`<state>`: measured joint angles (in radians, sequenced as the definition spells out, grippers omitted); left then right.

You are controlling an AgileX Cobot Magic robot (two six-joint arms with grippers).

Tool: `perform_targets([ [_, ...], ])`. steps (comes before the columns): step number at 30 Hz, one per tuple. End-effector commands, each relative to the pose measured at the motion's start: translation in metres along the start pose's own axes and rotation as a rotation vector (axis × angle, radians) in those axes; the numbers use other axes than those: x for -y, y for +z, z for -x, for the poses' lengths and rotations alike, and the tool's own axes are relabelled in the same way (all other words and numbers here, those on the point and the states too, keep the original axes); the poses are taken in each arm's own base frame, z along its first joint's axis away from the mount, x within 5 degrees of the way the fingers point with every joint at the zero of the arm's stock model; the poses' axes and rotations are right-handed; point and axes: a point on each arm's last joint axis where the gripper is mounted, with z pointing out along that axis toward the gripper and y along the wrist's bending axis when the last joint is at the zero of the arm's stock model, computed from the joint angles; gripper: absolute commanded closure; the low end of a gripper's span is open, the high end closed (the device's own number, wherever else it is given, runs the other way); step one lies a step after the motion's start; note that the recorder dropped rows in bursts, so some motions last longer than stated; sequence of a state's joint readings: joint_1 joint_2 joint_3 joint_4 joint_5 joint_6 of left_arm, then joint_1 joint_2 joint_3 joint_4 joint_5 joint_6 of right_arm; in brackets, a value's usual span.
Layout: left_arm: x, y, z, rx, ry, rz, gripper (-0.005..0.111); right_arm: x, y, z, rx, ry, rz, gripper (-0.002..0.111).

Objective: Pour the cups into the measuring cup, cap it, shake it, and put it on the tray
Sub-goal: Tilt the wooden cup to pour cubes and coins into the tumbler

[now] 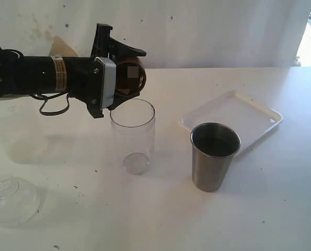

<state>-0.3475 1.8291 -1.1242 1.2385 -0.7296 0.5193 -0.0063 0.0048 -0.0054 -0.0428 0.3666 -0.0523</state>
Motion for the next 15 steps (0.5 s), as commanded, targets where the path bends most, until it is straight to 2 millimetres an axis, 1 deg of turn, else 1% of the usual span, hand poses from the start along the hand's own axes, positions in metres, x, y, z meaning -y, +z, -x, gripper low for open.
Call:
perform_targets([
  [1,-0.0038,0.0004,0.0026,0.017,0.028,0.031,0.107,0.0003,0.0003,-0.0007,0.008,0.000,-0.007,0.108],
  [7,-0.0043,0.0003,0.0034,0.023,0.194,0.039,0.107,0.0003,0.0003,-0.0007,0.008,0.000,-0.007,0.108],
  [15,-0.0044,0.0003,0.0035,0.024,0.207,0.040,0.107,0.0003,0.0003,-0.0007,0.008,0.000,-0.007,0.108],
])
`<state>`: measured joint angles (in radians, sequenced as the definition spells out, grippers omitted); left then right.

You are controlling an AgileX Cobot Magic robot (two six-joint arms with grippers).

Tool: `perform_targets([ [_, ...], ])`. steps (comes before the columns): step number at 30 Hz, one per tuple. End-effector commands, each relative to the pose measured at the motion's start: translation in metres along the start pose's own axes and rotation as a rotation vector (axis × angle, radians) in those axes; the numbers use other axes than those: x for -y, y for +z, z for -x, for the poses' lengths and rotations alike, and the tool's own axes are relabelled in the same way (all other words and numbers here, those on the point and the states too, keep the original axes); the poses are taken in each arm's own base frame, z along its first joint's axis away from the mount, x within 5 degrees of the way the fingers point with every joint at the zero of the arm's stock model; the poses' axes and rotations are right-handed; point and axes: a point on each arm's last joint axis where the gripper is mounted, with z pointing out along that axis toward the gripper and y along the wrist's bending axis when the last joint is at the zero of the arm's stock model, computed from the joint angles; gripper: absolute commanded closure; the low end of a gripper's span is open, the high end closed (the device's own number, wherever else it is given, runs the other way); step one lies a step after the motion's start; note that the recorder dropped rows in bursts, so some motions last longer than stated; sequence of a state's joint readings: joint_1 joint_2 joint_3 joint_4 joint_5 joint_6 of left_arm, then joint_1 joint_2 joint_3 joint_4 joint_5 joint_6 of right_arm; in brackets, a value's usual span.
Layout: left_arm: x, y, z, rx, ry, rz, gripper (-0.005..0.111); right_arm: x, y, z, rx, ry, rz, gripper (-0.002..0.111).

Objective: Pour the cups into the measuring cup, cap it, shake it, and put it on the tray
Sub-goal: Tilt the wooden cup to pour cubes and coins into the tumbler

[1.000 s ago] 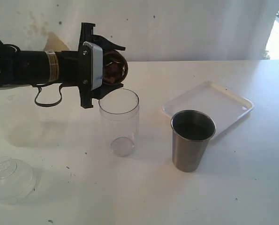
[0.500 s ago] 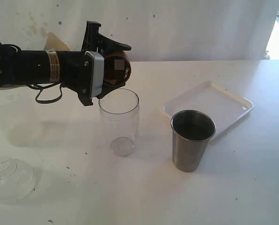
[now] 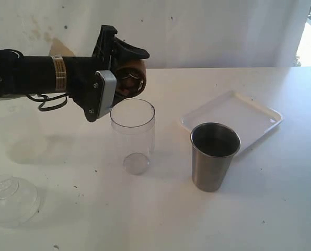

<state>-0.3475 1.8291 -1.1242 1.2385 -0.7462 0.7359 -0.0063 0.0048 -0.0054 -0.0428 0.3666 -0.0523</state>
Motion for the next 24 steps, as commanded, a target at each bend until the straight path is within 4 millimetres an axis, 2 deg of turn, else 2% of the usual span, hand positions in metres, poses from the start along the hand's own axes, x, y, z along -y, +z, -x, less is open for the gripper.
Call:
perform_targets([
  [1,-0.0040,0.0004,0.0014,0.007,-0.006,0.031,0.107,0.0003,0.0003,-0.0007,0.008,0.000,-0.007,0.108],
  [6,-0.0045,0.0004,0.0020,0.012,0.084,0.037,0.107,0.0003,0.0003,-0.0007,0.008,0.000,-0.007,0.108],
  [12,0.0003,0.0004,-0.0032,-0.043,0.087,-0.018,0.107,0.0003,0.0003,-0.0007,0.008,0.000,-0.007,0.108],
  [16,0.0017,0.0002,-0.0047,-0.056,0.223,-0.038,0.107,0.0003,0.0003,-0.0007,0.008,0.000,-0.007,0.108],
  [24,0.0035,0.0000,-0.0066,-0.074,0.254,-0.062,0.107,0.0003,0.0003,-0.0007,0.008,0.000,-0.007,0.108],
])
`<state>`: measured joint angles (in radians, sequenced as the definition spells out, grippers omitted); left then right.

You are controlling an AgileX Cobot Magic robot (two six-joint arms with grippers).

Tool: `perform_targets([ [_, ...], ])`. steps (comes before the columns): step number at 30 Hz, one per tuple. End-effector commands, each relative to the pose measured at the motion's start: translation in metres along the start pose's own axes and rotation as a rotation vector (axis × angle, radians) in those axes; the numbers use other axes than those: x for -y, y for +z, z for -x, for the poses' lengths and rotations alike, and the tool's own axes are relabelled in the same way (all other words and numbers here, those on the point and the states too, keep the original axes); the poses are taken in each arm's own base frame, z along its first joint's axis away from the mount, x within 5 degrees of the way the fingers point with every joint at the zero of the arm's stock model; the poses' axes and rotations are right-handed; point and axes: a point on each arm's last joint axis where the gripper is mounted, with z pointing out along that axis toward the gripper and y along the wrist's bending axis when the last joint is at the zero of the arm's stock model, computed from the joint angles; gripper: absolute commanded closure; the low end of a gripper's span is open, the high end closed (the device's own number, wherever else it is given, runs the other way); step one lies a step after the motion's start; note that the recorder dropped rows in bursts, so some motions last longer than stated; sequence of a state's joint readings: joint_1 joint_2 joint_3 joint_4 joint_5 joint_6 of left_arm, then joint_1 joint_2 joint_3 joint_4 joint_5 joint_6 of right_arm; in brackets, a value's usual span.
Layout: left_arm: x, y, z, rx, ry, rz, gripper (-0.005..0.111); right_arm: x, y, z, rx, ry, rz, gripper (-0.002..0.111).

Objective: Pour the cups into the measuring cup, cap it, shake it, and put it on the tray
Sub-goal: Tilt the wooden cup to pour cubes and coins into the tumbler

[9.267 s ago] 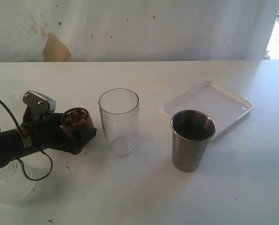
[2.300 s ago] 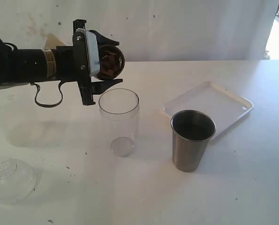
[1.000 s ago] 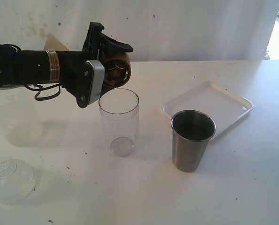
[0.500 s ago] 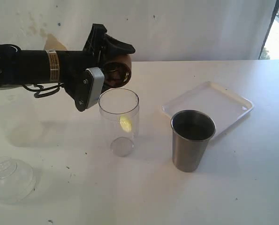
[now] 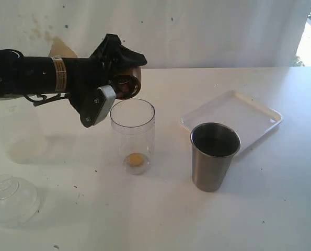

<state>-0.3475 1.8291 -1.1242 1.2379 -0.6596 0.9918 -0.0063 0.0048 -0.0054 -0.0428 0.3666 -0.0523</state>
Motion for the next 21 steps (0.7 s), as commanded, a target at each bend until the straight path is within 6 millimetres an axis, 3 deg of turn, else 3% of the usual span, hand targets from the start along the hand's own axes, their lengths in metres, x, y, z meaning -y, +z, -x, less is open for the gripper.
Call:
perform_targets([
  [1,-0.0009,0.0003,-0.0016,-0.022,0.021,-0.005,0.107,0.0003,0.0003,-0.0007,0.008,0.000,-0.007,0.108],
  [21,-0.0047,0.0003,-0.0041,-0.044,0.043,0.028,0.107,0.0003,0.0003,-0.0007,0.008,0.000,-0.007,0.108],
])
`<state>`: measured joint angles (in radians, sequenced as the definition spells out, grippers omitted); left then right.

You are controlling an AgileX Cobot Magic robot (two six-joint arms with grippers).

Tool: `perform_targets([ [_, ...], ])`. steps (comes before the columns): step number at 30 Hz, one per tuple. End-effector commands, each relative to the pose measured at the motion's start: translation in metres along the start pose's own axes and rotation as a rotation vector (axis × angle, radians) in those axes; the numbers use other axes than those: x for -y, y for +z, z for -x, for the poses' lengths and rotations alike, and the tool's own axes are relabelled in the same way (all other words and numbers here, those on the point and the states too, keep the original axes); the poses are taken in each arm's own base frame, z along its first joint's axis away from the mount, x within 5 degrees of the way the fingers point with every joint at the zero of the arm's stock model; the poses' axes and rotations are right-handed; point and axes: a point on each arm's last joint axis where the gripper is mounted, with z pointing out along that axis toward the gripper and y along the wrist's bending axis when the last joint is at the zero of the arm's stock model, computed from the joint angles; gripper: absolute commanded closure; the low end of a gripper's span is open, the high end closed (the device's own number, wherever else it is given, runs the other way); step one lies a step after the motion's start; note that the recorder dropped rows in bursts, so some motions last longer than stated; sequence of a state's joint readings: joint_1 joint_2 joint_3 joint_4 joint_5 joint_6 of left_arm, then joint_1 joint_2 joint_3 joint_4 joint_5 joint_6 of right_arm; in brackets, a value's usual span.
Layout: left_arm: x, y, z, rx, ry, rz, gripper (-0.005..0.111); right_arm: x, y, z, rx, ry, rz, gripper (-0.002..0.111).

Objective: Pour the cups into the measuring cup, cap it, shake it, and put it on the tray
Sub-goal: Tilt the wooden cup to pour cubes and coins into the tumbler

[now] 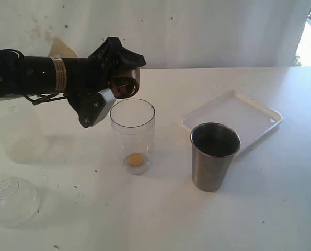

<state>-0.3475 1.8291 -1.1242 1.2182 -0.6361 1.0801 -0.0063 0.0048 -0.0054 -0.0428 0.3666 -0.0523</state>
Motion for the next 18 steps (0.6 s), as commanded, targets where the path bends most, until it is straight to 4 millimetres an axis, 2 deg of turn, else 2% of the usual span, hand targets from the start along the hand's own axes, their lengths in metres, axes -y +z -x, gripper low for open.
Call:
perform_targets([
  [1,-0.006,0.000,-0.003,-0.026,-0.030,0.042,0.107,0.000,0.000,-0.001,0.008,0.000,-0.007,0.108],
  [6,-0.005,0.001,-0.003,-0.027,-0.052,0.039,0.107,0.000,0.000,-0.001,0.008,0.000,-0.007,0.108],
  [14,0.008,0.009,0.002,-0.002,-0.106,0.021,0.107,0.000,0.000,-0.001,0.008,0.000,-0.007,0.108],
  [18,0.006,0.010,0.003,0.008,-0.116,0.057,0.107,0.000,0.000,-0.001,0.008,0.000,-0.007,0.108],
])
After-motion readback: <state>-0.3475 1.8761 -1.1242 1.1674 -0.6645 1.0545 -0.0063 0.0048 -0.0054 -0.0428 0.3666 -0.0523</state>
